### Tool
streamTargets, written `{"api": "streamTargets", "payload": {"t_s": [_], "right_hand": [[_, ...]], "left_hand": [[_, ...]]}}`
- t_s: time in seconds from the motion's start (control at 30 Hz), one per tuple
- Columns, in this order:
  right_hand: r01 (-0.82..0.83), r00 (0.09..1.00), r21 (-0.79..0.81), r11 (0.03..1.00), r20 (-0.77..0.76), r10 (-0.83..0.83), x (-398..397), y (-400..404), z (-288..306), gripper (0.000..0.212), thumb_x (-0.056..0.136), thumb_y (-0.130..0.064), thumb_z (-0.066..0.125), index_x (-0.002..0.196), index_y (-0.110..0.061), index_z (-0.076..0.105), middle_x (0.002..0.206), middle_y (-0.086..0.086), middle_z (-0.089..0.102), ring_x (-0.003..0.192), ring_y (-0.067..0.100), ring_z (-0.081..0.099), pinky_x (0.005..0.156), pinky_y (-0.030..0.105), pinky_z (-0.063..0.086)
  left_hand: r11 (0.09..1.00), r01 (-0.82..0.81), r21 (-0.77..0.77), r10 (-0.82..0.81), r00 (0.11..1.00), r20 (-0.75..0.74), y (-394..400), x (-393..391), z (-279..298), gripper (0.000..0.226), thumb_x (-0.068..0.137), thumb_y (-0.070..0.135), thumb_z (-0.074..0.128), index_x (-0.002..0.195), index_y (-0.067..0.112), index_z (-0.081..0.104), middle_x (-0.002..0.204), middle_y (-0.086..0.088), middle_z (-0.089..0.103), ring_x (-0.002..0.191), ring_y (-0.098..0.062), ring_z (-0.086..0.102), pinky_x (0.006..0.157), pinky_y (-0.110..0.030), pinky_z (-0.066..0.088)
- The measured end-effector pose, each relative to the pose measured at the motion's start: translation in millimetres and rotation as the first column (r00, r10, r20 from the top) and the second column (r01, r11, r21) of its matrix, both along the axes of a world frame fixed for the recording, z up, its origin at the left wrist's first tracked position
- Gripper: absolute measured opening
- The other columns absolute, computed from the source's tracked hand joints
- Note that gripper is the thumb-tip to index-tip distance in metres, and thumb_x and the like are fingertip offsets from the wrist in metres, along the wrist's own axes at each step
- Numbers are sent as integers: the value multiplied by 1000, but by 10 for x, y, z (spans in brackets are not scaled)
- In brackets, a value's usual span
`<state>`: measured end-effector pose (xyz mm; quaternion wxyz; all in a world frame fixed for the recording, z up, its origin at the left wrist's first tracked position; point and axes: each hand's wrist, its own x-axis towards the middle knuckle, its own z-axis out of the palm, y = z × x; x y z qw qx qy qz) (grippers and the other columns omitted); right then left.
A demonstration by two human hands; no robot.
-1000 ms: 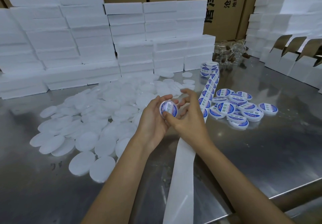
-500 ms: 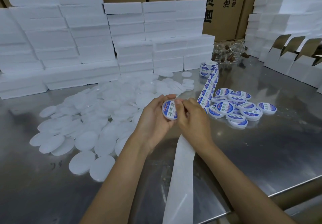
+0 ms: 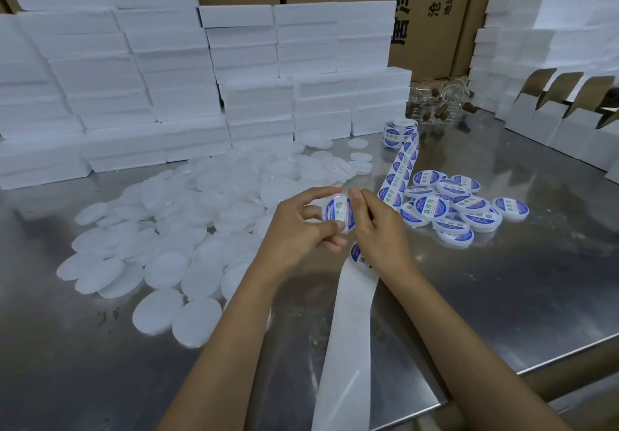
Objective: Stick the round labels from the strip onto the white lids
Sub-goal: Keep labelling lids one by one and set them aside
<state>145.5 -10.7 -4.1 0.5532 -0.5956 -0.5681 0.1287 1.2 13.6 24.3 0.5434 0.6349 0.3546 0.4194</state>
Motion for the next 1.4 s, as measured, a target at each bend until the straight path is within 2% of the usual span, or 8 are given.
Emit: {"api": "streamTargets", "payload": {"t_s": [0.1,0.3,0.47,0.67,0.8,1.03,1.2,1.4], "right_hand": [[-63,993,-14,998,-100,61,-20,-16,-1,39,105,-47,38,74,-23,46,60,-10,45,59,6,41,61,29,37],[-10,994,-108,994,111,22,-45,-34,-47,60,82,-82,40,70,-24,41,57,-16,49,56,7,48,56,27,35],[2,979,-91,996,201,17,-45,-40,-61,56,91,-68,46,63,-21,36,55,-13,47,53,10,44,52,28,31],[139,970,-37,990,206,-129,29,-2,-68,42,105,-37,40,64,-30,37,49,-6,44,51,12,44,54,31,28],[133,974,5,991,183,-131,35,-10,-92,37,105,-39,41,72,-27,50,54,-2,52,54,14,49,52,32,32],[-52,999,-61,997,-4,51,-1,-44,-49,55,96,-63,45,68,-16,51,58,3,53,59,22,51,59,37,43],[-131,991,-88,987,-36,129,-61,-50,-20,55,98,-49,53,71,-1,54,58,11,50,56,12,42,57,33,37],[-46,995,-117,992,-97,34,7,-38,-30,47,103,-39,48,79,1,53,61,2,53,57,9,46,58,27,38]], "left_hand": [[997,-74,2,74,997,34,-8,7,18,36,84,3,79,113,20,68,80,-11,77,69,-31,76,63,-28,61],[980,-195,-34,197,974,115,-4,28,13,15,91,13,74,105,15,68,73,-12,76,62,-29,75,54,-28,59],[954,-298,8,297,952,77,-9,57,-3,26,96,33,69,95,7,65,62,-12,72,50,-32,70,42,-27,54],[994,-45,-105,52,997,65,-11,29,26,25,98,18,66,122,15,64,80,-15,77,68,-29,76,60,-28,61],[990,90,-107,-87,996,32,-12,-30,30,42,88,1,76,125,19,66,91,-16,78,76,-30,76,68,-29,62],[994,-87,-66,95,985,147,-23,12,11,27,88,13,78,110,9,62,85,-17,77,72,-36,76,61,-30,61],[977,-209,-40,212,972,104,10,10,-25,24,98,31,66,104,8,62,82,-11,77,64,-34,75,57,-33,63],[996,38,-77,-29,992,120,1,33,-41,25,102,9,58,125,19,62,104,-12,77,87,-33,77,72,-35,63]]}}
